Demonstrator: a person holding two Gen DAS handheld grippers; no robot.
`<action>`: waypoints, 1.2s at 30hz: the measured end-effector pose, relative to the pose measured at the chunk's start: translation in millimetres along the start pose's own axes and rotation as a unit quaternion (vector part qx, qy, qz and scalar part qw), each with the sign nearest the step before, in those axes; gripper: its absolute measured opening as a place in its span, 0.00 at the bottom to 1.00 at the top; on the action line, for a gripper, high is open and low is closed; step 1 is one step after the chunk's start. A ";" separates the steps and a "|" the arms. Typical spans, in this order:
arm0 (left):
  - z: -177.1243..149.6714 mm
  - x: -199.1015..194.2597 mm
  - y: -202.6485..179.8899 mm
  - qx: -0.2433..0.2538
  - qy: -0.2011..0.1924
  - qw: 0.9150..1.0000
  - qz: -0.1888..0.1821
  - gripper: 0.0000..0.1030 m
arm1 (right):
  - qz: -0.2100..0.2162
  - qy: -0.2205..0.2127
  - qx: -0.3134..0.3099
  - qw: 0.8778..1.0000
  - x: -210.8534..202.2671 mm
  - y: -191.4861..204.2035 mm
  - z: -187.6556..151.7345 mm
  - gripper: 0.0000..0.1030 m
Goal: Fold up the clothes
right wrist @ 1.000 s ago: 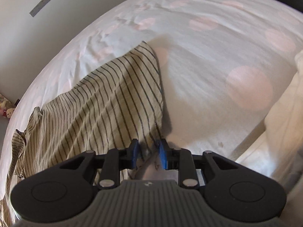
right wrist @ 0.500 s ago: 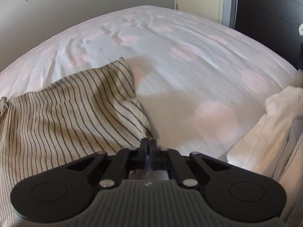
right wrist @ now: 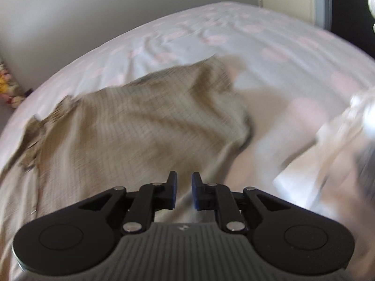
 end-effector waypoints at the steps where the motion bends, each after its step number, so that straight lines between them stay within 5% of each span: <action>1: 1.7 1.1 6.9 -0.008 0.000 1.000 0.004 0.49 | 0.014 0.006 0.008 1.000 -5.1 9.0 -9.1 0.16; 4: 10.7 4.9 27.0 -0.028 -0.003 0.999 0.018 0.49 | 0.051 0.011 0.015 0.999 -18.3 41.1 -33.3 0.19; 7: 31.8 4.3 43.6 -0.047 -0.023 0.998 0.019 0.49 | 0.079 0.006 -0.014 0.997 -24.9 77.9 -51.1 0.42; 15: 112.0 34.0 69.8 -0.036 -0.077 0.995 0.042 0.49 | 0.110 -0.027 -0.103 0.988 -13.3 151.6 -79.1 0.42; 24: 208.5 86.4 98.1 -0.036 -0.135 0.987 0.077 0.49 | 0.133 -0.054 -0.154 0.978 8.5 162.1 -89.0 0.42; 31: 280.5 137.9 104.2 0.044 -0.164 0.977 0.127 0.50 | 0.141 -0.046 -0.151 0.977 28.4 158.7 -91.5 0.43; 36: 304.1 185.9 108.9 0.122 -0.147 0.965 0.182 0.52 | 0.148 -0.042 -0.151 0.976 33.8 158.6 -91.4 0.47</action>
Point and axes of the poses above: each gripper's, at about its wrist camera, not at the fingertips, and x roughly the way its jaws point, y to its left, z to its top, the point moved 6 cm from there along x, roughly the way its jaws point, and after that the axes turned 14 degrees about -y, right-handed, at the moved point
